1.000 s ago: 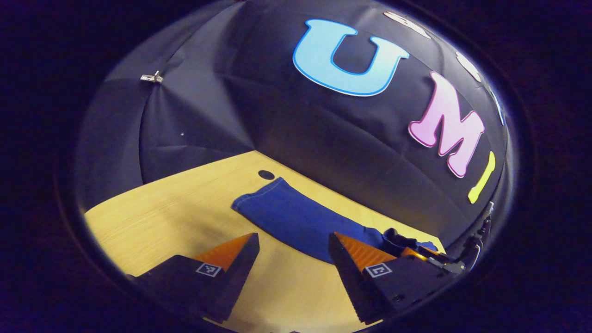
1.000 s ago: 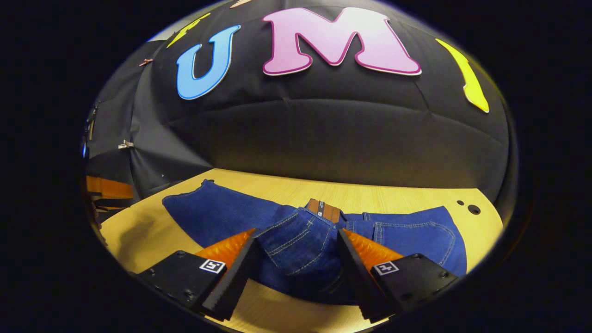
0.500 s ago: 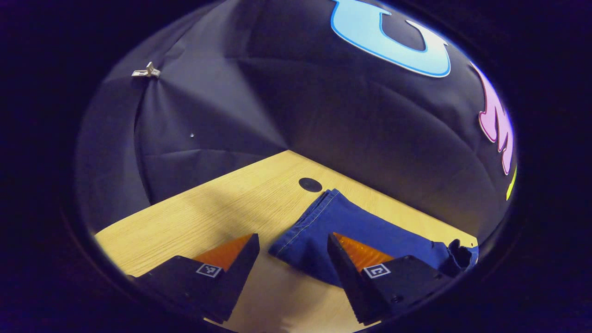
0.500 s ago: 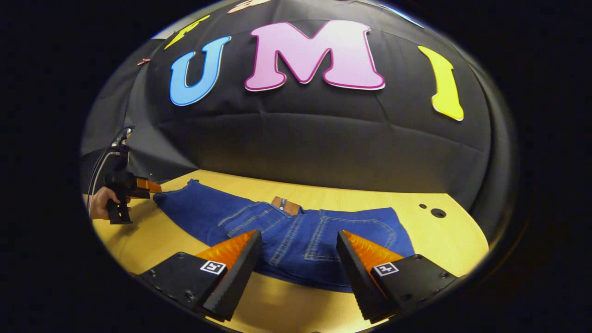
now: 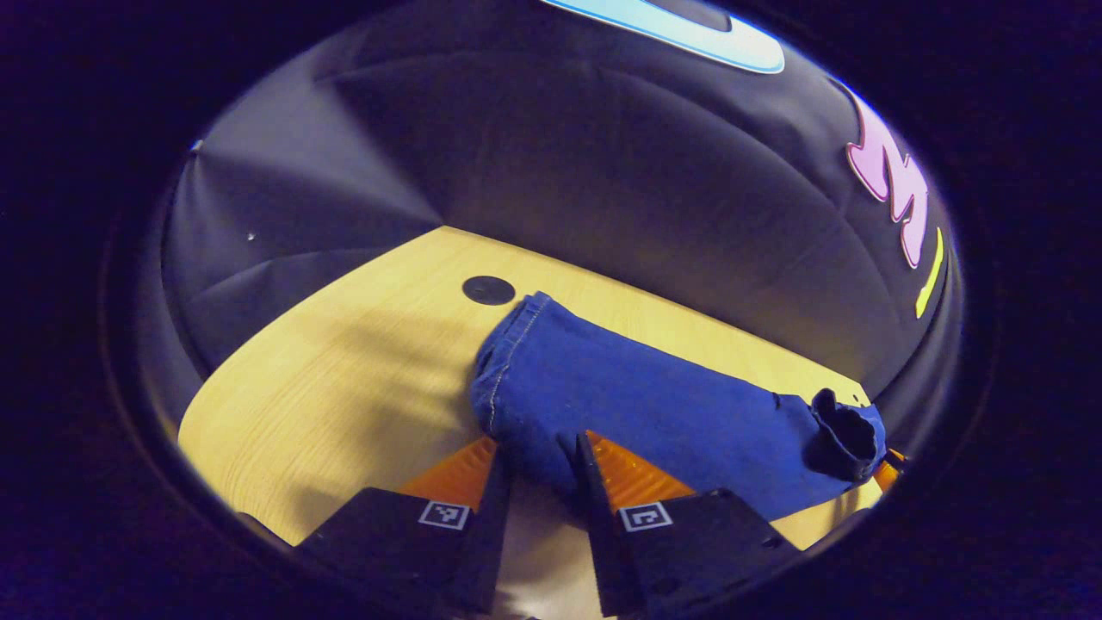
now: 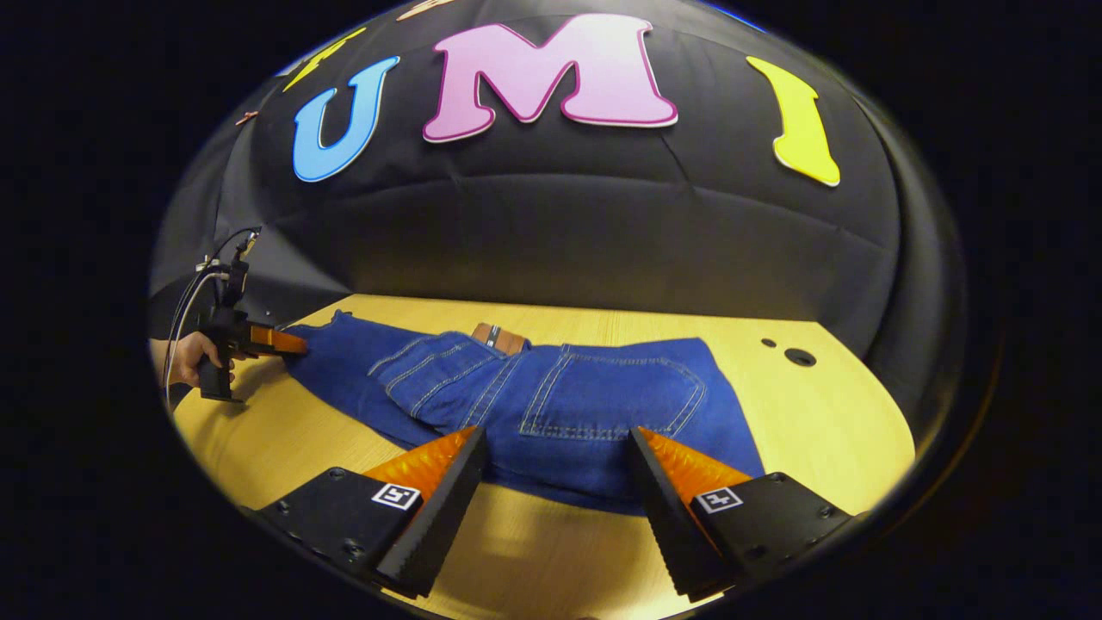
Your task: Grasp the waist and the cuffs of the jeans and fold them to make the two legs overlap; first hold the waist and fold one-third of the jeans toward the cuffs, then hold the cuffs and fold the remaining one-third in the same direction to finish folding.
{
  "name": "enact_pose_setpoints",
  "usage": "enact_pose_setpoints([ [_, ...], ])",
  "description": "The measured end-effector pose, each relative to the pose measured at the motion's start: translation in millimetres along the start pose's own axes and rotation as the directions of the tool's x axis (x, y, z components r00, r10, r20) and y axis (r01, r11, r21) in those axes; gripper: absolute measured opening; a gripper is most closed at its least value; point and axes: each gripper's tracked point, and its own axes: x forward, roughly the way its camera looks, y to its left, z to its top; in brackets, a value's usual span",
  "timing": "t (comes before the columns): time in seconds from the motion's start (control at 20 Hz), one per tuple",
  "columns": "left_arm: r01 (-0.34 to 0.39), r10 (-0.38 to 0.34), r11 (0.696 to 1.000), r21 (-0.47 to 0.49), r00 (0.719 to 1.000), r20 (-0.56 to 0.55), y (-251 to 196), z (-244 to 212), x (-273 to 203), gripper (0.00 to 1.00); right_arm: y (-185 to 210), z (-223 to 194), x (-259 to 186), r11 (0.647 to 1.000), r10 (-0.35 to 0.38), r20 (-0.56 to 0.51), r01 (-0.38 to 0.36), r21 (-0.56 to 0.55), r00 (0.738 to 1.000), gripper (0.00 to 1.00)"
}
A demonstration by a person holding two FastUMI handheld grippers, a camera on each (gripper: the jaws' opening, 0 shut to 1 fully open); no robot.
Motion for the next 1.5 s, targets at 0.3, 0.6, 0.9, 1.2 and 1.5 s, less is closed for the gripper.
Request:
enact_pose_setpoints([
  [0.3,-0.007,0.011,0.997,-0.083,0.999,0.050,-4,7,4,0.20,-1,-2,-6,1.000,0.004,0.002,-0.004,-0.013,1.000,0.99],
  [0.6,0.000,0.012,0.994,-0.110,0.994,0.109,-12,23,-9,0.06,-20,-1,-17,0.999,-0.032,0.006,0.032,-0.003,0.999,0.99],
  [0.9,0.095,-0.079,0.994,-0.054,0.968,0.240,-81,74,-50,0.06,-49,11,-29,0.995,-0.097,0.028,0.096,0.027,0.995,0.99],
  [1.2,0.201,-0.218,0.975,0.090,0.936,0.275,-199,94,-91,0.06,-83,22,-49,0.985,-0.170,0.044,0.168,0.031,0.985,0.99],
  [1.5,0.362,-0.380,0.925,0.117,0.894,0.239,-333,80,-125,0.06,-136,25,-77,0.962,-0.266,0.066,0.262,0.073,0.962,0.99],
])
